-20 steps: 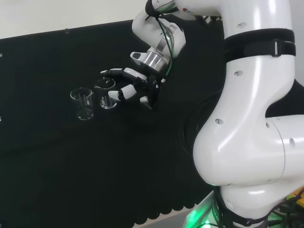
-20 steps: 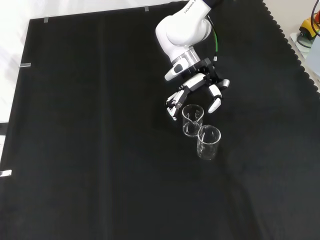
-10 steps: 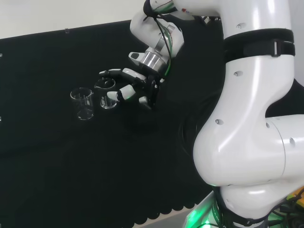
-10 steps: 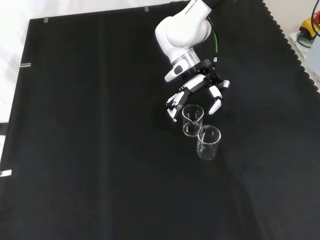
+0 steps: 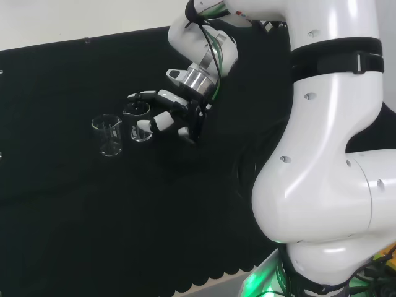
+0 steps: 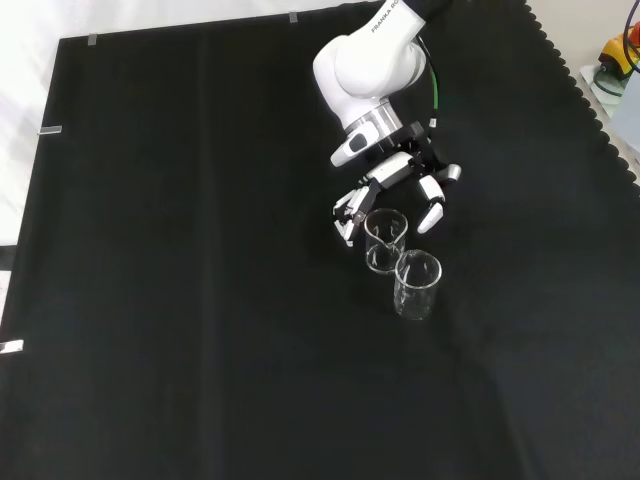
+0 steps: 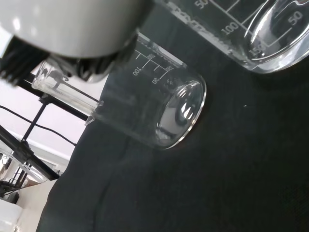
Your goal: Pick up the beaker on the right.
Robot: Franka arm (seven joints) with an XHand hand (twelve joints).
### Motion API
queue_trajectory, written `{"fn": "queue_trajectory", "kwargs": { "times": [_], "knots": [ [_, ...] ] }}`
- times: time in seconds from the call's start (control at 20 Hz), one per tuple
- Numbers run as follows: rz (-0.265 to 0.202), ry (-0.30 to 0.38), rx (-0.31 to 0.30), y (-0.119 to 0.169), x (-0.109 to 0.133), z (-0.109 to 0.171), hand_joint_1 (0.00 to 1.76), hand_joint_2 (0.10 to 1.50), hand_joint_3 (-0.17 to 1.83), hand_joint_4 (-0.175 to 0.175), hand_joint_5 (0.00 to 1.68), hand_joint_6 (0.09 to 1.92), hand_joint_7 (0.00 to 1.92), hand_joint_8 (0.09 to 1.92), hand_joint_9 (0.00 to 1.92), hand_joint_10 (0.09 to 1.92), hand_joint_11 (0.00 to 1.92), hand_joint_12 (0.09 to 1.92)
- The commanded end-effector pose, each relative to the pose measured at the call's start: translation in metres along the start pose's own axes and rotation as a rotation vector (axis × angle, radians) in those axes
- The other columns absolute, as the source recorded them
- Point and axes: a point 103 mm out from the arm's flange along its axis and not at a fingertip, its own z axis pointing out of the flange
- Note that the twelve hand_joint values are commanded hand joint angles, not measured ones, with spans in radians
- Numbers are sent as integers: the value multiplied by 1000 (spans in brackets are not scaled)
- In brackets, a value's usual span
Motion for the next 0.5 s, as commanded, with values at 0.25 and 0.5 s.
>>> {"fn": "queue_trajectory", "kwargs": {
  "times": [0.25, 0.5],
  "knots": [
    [5, 25, -18, 6, -1, 10, 920, 281, 1116, -67, 460, 87, 348, 668, 429, 630, 0, 1347],
    [68, -20, -51, 16, 1, 25, 921, 281, 1113, -67, 463, 87, 352, 669, 431, 629, 0, 1348]
  ]
}}
